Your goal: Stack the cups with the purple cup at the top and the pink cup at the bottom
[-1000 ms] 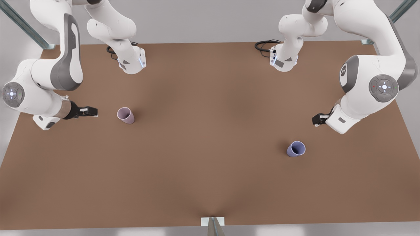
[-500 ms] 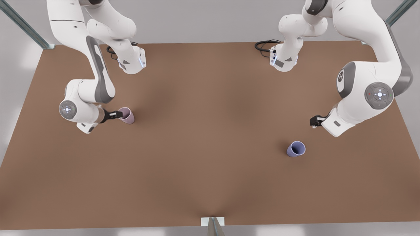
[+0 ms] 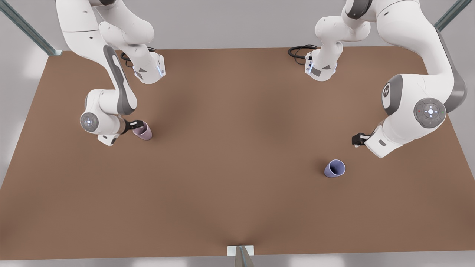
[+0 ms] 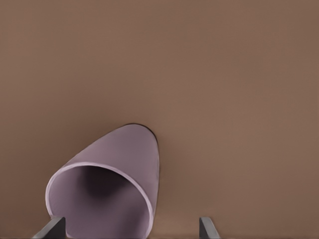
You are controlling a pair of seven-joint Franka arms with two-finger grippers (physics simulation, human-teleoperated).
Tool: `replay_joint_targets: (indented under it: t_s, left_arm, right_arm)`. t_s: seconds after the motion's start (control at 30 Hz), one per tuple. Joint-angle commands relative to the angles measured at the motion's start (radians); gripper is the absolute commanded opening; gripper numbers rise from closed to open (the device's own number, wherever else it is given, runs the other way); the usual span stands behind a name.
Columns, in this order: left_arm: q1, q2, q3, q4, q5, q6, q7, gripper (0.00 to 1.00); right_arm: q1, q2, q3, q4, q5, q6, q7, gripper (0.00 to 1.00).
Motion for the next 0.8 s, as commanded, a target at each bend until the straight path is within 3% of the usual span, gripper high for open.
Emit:
replay_joint_targets:
  t_s: [0.0, 0.1, 0.17, 0.4, 0.43, 0.6, 0.77]
  left_arm:
    - [0.000, 0.001, 0.000, 0.000, 0.001, 0.007, 0.029, 1.00]
    - [0.000, 0.006, 0.000, 0.000, 0.001, 0.009, 0.030, 1.00]
    - [0.000, 0.007, 0.002, 0.000, 0.001, 0.010, 0.030, 1.00]
    - [0.000, 0.009, 0.002, 0.000, -0.001, 0.015, 0.030, 1.00]
    - [0.000, 0.010, 0.002, 0.000, -0.001, 0.016, 0.030, 1.00]
    - [0.000, 0.010, 0.002, 0.000, -0.001, 0.015, 0.029, 1.00]
    - [0.000, 0.010, 0.002, 0.000, -0.002, 0.015, 0.029, 1.00]
  right_arm:
    - [-0.001, 0.002, -0.001, -0.010, 0.003, 0.064, -0.113, 1.00]
    - [-0.001, 0.008, -0.001, -0.038, 0.001, 0.111, -0.113, 0.94]
    - [-0.001, 0.008, -0.001, -0.041, 0.001, 0.120, -0.113, 0.84]
    - [0.002, 0.042, -0.001, -0.056, 0.001, 0.194, -0.113, 0.75]
    - [0.002, 0.042, -0.001, -0.059, 0.001, 0.196, -0.113, 0.70]
    - [0.002, 0.040, 0.001, -0.061, 0.001, 0.189, -0.113, 0.22]
    - [0.008, 0.011, 0.003, -0.055, 0.001, 0.166, -0.110, 0.21]
